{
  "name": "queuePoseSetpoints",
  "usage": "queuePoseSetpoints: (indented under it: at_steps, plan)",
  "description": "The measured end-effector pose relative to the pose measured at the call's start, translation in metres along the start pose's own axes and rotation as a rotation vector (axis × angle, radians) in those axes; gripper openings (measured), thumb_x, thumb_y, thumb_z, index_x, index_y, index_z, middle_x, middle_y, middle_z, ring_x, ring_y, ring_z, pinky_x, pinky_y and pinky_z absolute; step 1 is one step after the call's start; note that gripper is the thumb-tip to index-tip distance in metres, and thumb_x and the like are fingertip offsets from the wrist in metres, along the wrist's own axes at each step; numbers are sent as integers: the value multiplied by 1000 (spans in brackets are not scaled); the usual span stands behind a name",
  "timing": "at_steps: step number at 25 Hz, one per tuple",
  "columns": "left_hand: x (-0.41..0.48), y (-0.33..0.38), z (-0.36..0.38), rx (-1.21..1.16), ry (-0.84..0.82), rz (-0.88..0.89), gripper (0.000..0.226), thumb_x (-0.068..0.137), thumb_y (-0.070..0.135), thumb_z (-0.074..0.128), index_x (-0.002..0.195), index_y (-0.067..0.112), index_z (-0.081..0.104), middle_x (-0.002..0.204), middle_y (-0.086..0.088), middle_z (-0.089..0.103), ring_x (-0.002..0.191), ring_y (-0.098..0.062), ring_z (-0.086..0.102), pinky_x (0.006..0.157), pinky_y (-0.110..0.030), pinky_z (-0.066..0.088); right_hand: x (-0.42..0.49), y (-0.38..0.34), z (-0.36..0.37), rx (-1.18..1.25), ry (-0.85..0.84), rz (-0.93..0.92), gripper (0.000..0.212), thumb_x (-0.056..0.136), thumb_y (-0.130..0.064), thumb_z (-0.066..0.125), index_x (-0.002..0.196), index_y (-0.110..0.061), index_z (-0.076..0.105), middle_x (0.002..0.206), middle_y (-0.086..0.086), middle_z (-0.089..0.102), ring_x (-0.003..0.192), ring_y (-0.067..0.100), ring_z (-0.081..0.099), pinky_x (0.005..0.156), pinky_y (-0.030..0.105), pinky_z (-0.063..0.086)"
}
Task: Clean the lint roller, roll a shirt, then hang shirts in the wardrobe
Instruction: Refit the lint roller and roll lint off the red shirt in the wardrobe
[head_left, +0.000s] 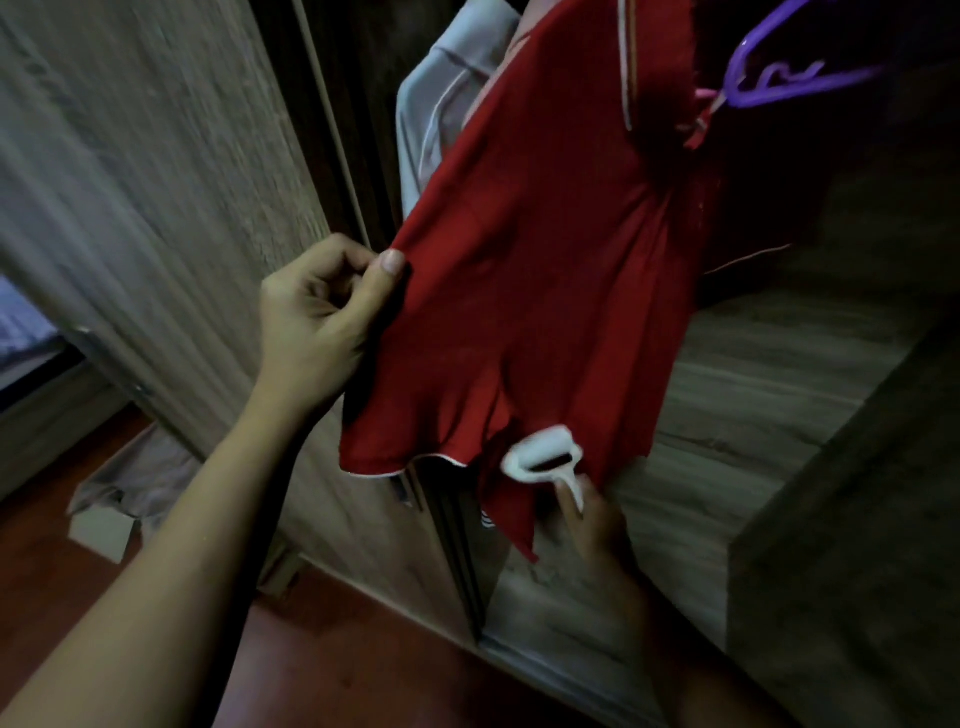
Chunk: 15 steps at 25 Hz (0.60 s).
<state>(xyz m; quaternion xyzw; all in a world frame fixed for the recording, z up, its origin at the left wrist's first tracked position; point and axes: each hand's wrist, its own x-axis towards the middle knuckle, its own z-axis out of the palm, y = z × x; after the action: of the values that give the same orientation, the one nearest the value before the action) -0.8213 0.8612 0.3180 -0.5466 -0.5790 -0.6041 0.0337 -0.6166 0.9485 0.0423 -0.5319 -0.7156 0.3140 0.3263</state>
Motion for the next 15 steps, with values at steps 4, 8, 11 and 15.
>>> queuePoseSetpoints:
  at_steps: [4, 8, 11, 15]
  plan:
    - [-1, -1, 0, 0, 7, 6, 23, 87, 30, 60, 65, 28, 52, 54, 2, 53, 51, -4, 41, 48, -22, 31, 54, -73, -53, 314, 309, -81, 29, 91, -38, 42, 100, -12, 51, 67, 2, 61, 59, 11, 59, 53, 26, 40]
    - [0, -3, 0, -15, 5, -12, 23, 87, 32, 60, 65, 27, 52, 51, 10, 51, 50, -1, 39, 48, -19, 30, 61, -81, -42, 293, 249, -114, 22, 91, -25, 40, 101, -8, 51, 59, 1, 51, 47, 8, 50, 49, 29, 28]
    - [0, -2, -1, -22, -17, -9, 23, 86, 32, 60, 65, 28, 53, 51, 11, 52, 49, -1, 40, 48, -18, 31, 32, -26, 18, 124, 18, 140, 35, 96, -29, 41, 121, -6, 53, 85, 24, 65, 79, 38, 65, 60, 32, 37]
    - [1, 0, -1, 0, -44, -2, 23, 86, 31, 60, 65, 29, 53, 50, 14, 53, 49, 0, 40, 47, -18, 31, -1, 24, 59, 5, -279, 166, 79, 82, -57, 25, 131, 1, 49, 128, 24, 57, 118, 34, 55, 97, 32, 39]
